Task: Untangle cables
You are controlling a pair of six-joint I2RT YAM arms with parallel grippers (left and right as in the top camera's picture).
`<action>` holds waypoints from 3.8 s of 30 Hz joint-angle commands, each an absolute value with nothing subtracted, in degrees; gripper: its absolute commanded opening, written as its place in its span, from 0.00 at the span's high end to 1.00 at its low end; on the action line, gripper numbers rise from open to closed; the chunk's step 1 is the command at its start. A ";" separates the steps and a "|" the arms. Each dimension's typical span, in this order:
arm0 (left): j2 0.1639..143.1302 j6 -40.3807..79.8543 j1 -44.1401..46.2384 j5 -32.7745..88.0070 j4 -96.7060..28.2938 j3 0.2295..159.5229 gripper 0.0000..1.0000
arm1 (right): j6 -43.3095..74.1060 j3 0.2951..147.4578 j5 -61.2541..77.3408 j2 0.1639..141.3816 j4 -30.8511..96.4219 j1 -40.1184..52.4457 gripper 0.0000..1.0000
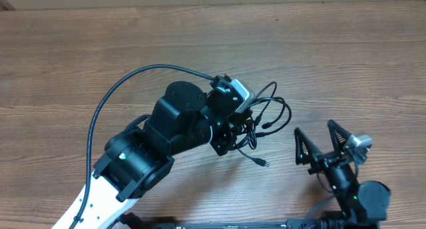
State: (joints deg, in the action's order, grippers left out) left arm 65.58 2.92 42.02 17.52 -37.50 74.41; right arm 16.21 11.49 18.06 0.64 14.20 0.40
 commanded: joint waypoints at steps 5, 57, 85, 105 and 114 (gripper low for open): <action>64.31 8.56 42.28 17.69 -34.15 76.03 0.96 | 16.67 32.47 22.24 0.23 34.57 0.30 0.00; 70.26 59.07 37.56 40.12 -9.41 76.01 0.96 | 17.50 42.72 43.62 10.98 39.09 0.30 0.17; 70.30 65.41 40.32 42.68 -4.01 76.03 0.96 | 13.41 42.72 37.36 11.66 37.56 0.30 0.45; 70.87 59.83 42.41 35.40 -8.01 76.01 0.96 | 15.59 42.72 34.11 14.02 39.94 0.30 0.96; 70.83 59.11 38.13 33.10 -16.56 76.01 0.96 | 32.53 42.72 14.90 14.02 43.92 0.30 0.96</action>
